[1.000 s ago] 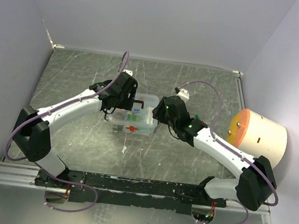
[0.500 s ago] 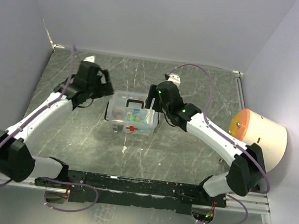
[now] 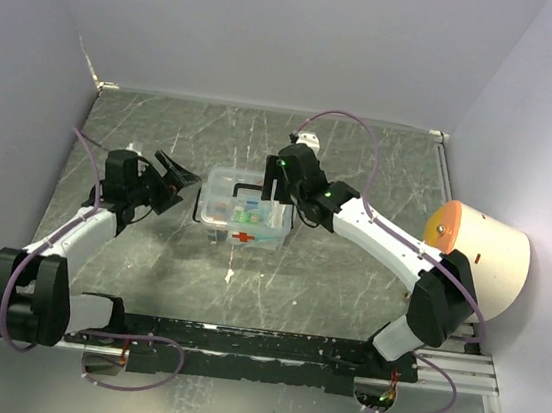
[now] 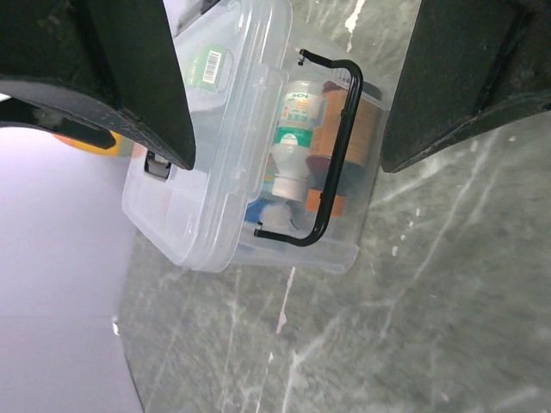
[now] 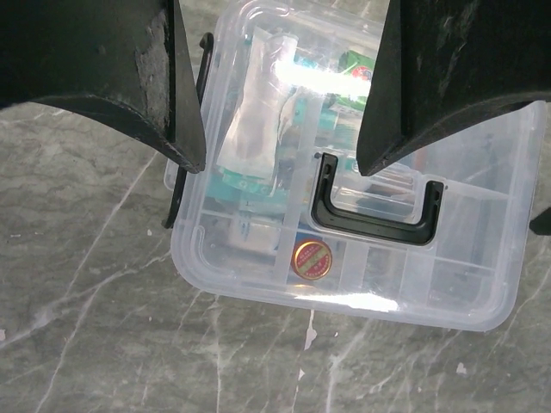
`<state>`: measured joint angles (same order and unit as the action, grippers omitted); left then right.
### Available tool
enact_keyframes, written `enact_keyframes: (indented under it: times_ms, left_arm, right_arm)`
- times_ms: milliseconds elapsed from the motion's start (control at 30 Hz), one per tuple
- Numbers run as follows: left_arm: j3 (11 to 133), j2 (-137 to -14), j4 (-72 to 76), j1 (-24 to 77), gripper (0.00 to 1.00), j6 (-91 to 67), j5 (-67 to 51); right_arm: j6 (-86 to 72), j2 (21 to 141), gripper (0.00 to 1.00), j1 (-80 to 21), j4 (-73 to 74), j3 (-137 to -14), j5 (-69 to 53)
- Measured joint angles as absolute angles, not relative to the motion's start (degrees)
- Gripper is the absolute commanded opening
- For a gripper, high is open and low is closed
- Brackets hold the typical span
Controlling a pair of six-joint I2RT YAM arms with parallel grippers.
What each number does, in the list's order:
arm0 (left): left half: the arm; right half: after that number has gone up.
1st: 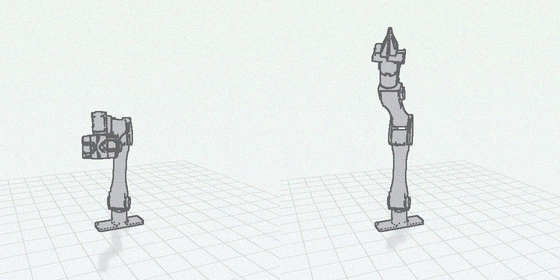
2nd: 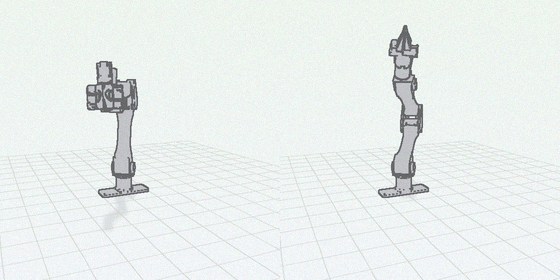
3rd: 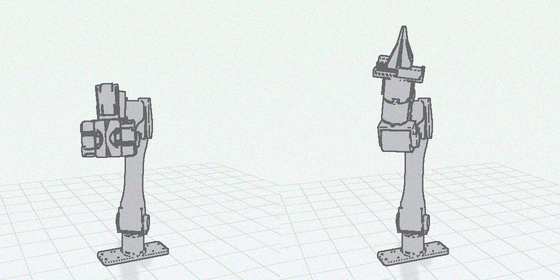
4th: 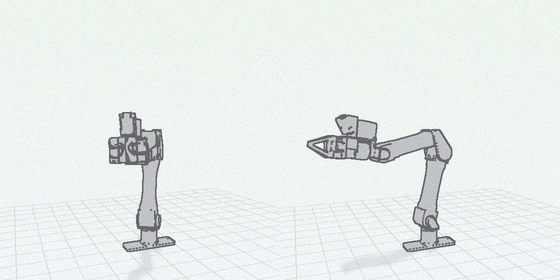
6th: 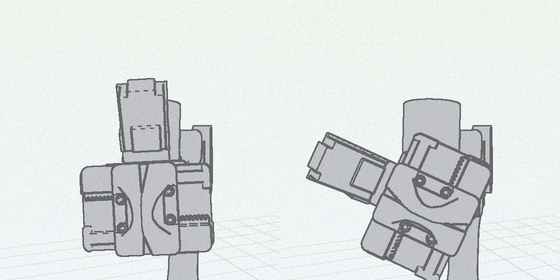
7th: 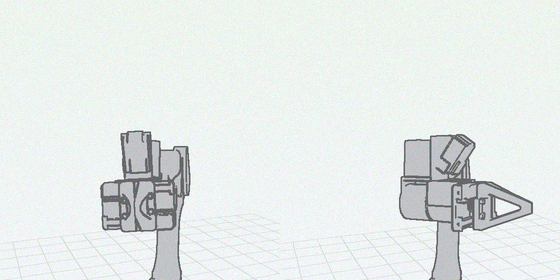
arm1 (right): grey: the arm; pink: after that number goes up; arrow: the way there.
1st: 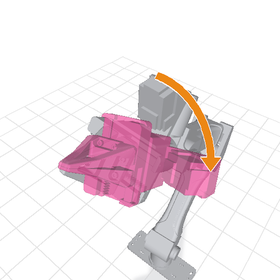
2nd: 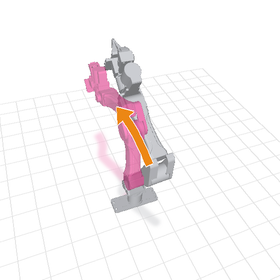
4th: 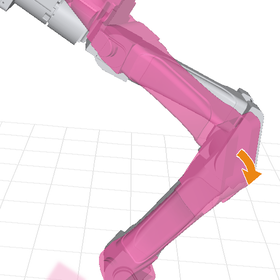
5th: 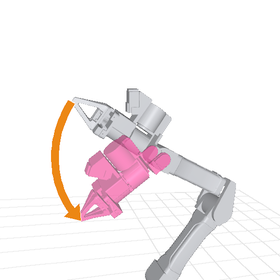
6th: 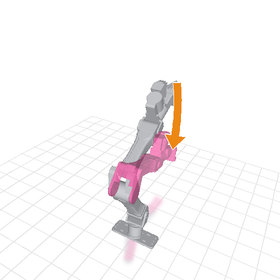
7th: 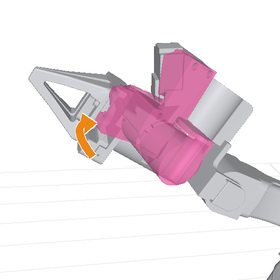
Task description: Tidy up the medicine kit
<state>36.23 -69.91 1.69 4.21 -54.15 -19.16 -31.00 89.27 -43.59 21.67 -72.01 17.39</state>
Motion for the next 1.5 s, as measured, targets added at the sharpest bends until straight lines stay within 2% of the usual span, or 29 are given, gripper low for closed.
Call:
enact_keyframes:
  times_ms: [400,600,700,967,1233,1333,1500]
  left_arm:
    - [25.85,-79.31,25.54,3.40,0.99,-72.36,-28.93]
    - [23.62,-80.55,33.65,3.40,0.83,-77.84,-31.38]
    - [23.64,-79.07,32.71,3.29,0.81,-77.10,-31.51]
    - [26.92,-70.11,19.88,3.20,0.85,-68.88,-29.91]
    - [30.15,-69.67,9.21,3.20,0.82,-58.96,-29.50]
    - [30.11,-69.67,7.84,3.20,0.85,-57.54,-30.24]
    - [29.78,-70.11,8.14,3.20,0.98,-57.17,-31.46]
  right_arm:
    - [-34.04,87.13,0.68,-43.97,20.84,-69.71,17.12]
    - [-34.96,87.11,0.66,-44.31,20.71,-69.71,16.95]
    - [-35.75,87.11,0.65,-44.51,20.36,-69.49,16.97]
    - [-36.38,88.14,0.65,-45.23,20.43,-68.90,16.88]
    - [-36.07,90.04,0.65,-46.09,20.01,-69.43,16.95]
    - [-36.10,90.04,0.65,-46.09,19.99,-69.43,16.97]
    - [-36.10,90.15,0.65,-46.09,19.94,-69.43,16.95]
